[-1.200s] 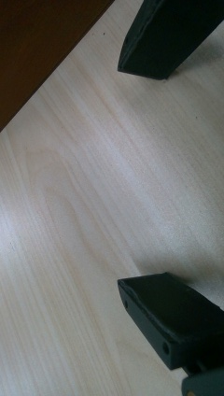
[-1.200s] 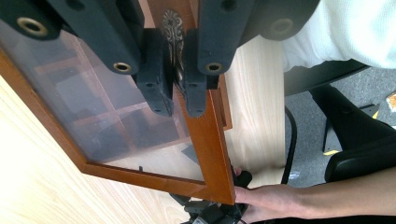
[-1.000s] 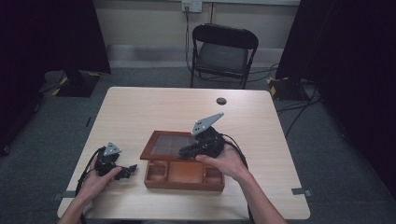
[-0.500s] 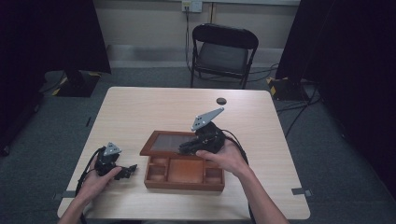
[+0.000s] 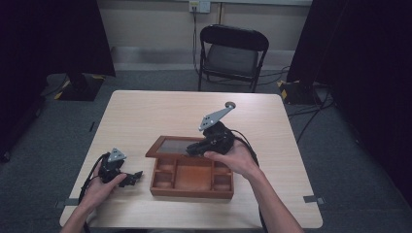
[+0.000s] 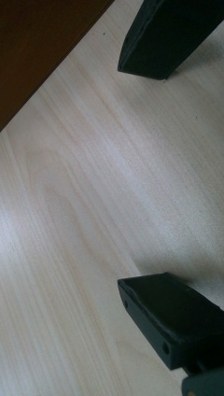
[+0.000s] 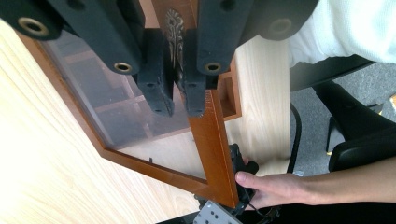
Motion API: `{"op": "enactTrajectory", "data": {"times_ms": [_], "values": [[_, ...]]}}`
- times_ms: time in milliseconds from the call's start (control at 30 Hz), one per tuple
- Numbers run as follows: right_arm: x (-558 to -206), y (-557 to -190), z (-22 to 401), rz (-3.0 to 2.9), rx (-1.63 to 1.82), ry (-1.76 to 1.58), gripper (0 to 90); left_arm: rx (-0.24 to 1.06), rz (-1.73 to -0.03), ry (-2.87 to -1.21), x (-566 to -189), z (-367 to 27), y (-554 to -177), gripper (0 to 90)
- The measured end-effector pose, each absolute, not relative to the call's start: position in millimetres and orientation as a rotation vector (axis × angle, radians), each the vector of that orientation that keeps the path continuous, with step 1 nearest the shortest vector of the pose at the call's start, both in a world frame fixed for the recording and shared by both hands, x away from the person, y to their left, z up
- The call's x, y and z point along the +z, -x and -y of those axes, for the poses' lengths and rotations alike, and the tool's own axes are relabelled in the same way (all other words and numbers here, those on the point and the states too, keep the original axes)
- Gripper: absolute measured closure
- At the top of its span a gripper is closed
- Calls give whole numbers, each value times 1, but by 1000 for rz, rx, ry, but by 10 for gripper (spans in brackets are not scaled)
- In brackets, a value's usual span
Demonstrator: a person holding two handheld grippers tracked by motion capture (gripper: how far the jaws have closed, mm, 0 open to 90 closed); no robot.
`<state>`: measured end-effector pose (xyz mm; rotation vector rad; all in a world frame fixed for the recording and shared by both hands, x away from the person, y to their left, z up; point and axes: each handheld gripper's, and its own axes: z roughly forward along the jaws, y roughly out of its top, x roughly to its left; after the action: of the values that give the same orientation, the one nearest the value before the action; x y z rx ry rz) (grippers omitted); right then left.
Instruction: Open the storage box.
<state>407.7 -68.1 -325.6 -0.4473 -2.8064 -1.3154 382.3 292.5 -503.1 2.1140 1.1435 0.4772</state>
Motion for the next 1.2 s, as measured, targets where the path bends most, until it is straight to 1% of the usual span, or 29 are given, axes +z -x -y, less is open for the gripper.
{"op": "enactTrajectory", "data": {"times_ms": [700,1200], "values": [[-311,-422,69,2804,-1322,462,839,478,-1143,-2115,-503,-293,-382,0],[-308,-426,68,2804,-1323,455,841,478,-1143,-2114,-503,-293,-382,0]]}}
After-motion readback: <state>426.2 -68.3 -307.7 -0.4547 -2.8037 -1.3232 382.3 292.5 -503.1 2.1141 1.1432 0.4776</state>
